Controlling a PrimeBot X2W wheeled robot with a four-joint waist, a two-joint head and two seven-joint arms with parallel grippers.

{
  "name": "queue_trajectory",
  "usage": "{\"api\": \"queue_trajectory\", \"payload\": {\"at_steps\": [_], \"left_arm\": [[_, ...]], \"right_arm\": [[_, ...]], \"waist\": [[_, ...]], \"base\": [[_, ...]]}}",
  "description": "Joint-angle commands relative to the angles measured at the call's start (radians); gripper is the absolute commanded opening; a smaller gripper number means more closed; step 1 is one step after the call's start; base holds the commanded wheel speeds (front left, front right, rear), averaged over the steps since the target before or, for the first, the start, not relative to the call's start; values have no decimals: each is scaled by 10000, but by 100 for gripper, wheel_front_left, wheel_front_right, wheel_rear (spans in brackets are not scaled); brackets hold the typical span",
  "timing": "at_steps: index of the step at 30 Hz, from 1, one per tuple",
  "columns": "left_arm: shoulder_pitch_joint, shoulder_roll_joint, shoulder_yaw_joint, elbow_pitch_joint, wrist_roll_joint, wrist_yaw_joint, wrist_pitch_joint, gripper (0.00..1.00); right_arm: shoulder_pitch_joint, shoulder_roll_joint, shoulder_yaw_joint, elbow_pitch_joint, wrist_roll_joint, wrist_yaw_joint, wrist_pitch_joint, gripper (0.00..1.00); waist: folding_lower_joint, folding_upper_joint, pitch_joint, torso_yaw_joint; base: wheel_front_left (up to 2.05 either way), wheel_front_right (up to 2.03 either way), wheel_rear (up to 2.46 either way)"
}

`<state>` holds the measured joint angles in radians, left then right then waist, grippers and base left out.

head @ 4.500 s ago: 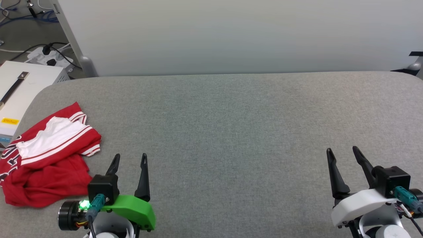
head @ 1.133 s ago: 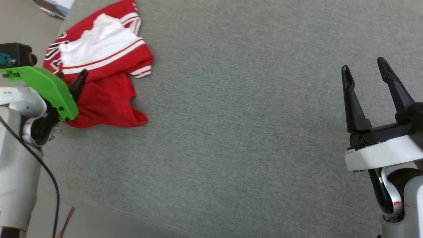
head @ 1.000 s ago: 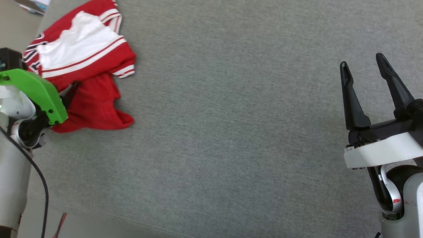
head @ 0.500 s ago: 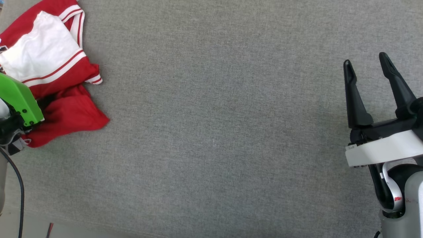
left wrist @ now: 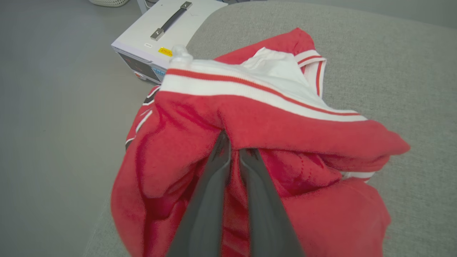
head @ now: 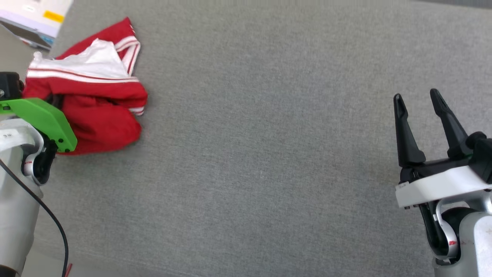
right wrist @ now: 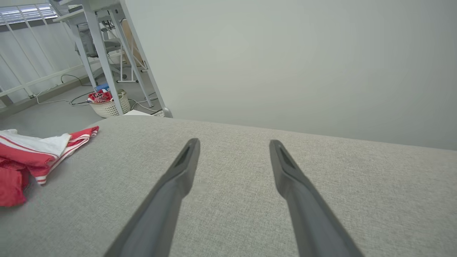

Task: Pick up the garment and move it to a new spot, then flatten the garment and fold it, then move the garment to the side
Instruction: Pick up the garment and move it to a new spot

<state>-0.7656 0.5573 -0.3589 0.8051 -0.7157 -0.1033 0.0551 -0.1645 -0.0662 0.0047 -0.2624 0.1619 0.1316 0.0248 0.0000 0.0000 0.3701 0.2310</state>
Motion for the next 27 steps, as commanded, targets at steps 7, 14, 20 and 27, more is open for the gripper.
{"api": "queue_trajectory", "payload": {"at_steps": [7,14,20,27], "left_arm": [[-32,-227,-347,-1153,888,644,-1589,0],[608,-772,-715,-2899,1020,1034,-1801,0],[1481,-1488,-1184,-4331,859,1327,-1533,0],[2205,-2642,-2212,-5181,589,1091,-1062,0]], "right_arm": [[698,137,-329,450,264,-9,-397,100],[1310,157,-620,682,735,-9,-626,100],[1675,158,-824,706,885,-9,-610,100],[1931,159,-1103,435,906,-9,-428,100]], "waist": [[0,0,-2050,41],[0,0,-2931,-767],[0,0,-3355,-1847],[0,0,-3018,-3016]], "base": [[0,0,0],[0,0,0],[0,0,0],[0,0,0]]}}
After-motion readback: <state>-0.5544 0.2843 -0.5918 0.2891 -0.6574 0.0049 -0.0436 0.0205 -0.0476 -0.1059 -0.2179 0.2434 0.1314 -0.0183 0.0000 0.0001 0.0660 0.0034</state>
